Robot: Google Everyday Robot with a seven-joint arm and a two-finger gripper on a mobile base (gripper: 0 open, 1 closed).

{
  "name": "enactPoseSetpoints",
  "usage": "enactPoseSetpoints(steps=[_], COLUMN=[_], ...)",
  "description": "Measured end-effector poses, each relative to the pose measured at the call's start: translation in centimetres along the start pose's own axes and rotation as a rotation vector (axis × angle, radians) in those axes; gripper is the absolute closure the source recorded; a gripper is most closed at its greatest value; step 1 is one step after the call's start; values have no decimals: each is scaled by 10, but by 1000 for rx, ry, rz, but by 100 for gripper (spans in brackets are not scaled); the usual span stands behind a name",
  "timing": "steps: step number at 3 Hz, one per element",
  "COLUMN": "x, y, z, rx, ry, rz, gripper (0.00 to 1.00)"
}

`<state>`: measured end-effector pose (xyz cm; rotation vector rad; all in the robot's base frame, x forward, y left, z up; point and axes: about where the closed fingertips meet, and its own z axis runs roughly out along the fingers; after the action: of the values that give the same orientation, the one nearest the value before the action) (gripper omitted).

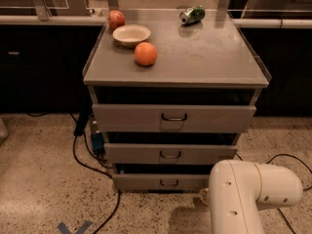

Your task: Close bottom drawer

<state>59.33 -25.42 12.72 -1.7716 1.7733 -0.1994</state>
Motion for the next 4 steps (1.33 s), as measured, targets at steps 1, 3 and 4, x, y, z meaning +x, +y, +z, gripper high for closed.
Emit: enactPoseSetpoints(steps=[1, 3, 4], x=[-11, -37, -41], y=[-22, -59, -49], z=[10, 18, 8], rx=[41, 74, -2], ry=[-13, -32, 11], rz=[-43, -119, -147], gripper=[100, 100, 100])
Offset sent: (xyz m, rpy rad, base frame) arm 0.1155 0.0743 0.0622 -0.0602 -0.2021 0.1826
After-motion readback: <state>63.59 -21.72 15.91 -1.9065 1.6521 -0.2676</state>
